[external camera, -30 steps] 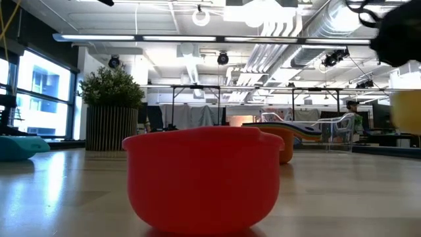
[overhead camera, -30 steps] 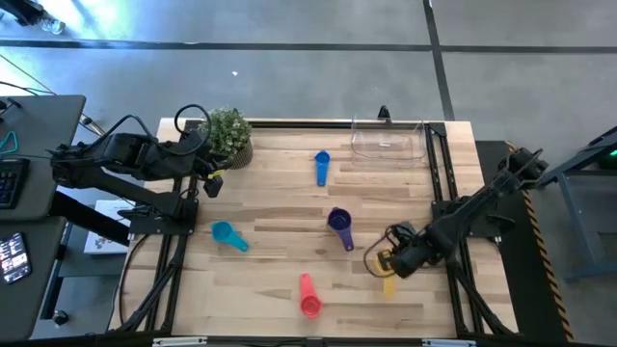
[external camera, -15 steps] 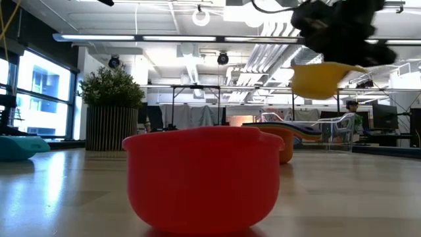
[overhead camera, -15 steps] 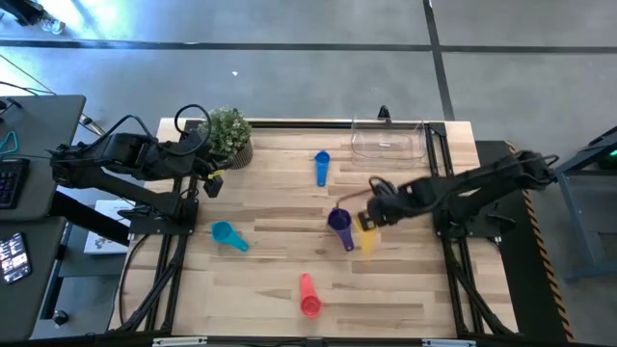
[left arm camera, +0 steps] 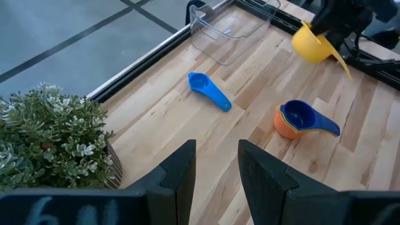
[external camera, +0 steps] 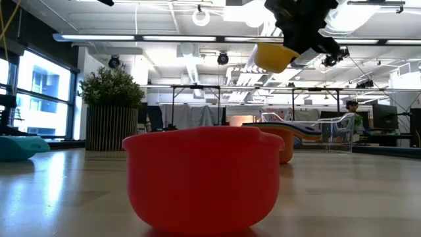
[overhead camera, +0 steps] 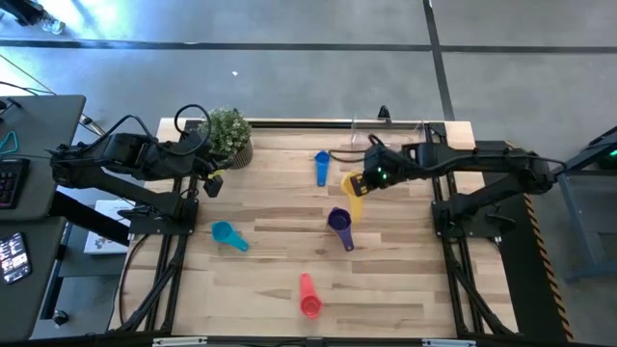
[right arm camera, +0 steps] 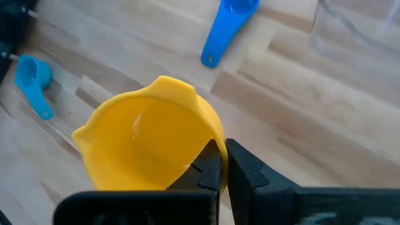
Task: Nest measuring cups in basket
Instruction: Stack the yellow measuring cup on top of the dark blue measuring cup
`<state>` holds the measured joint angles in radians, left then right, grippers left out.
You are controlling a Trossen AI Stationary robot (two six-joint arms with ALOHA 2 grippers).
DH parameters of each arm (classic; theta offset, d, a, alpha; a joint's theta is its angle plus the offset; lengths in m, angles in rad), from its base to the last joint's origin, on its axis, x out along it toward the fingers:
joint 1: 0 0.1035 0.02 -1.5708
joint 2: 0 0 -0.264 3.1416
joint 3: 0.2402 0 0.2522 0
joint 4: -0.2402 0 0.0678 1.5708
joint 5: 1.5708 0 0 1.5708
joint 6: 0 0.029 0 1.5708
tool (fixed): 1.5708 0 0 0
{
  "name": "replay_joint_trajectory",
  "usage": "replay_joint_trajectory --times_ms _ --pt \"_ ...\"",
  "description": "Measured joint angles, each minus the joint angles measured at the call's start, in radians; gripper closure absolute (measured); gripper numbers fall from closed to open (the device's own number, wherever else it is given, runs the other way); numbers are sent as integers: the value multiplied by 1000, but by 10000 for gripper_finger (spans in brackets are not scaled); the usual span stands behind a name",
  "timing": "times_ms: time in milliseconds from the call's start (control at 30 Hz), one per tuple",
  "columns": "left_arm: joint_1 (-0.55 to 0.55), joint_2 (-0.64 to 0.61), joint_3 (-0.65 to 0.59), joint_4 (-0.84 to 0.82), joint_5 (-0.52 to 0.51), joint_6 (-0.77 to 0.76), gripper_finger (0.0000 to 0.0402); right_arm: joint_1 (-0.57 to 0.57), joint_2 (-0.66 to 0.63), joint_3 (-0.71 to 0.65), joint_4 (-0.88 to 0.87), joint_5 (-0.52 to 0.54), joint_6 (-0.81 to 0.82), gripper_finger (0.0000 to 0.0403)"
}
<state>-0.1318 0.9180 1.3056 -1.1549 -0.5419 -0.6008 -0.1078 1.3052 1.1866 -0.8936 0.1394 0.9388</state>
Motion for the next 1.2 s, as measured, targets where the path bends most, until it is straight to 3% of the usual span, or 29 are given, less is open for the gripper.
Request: replay_joint_trajectory --times_ms 167,467,833,1200 --pt "0 2 0 0 -1 -55 291 -56 4 32 5 -22 -103 402" --pt "0 5 0 0 -1 -183 291 -85 75 51 26 -153 -193 402" --pt "0 7 0 0 -1 -210 291 -27 224 51 30 -264 -240 402" --pt "0 9 0 -1 -13 -210 291 37 336 51 31 -268 -223 402"
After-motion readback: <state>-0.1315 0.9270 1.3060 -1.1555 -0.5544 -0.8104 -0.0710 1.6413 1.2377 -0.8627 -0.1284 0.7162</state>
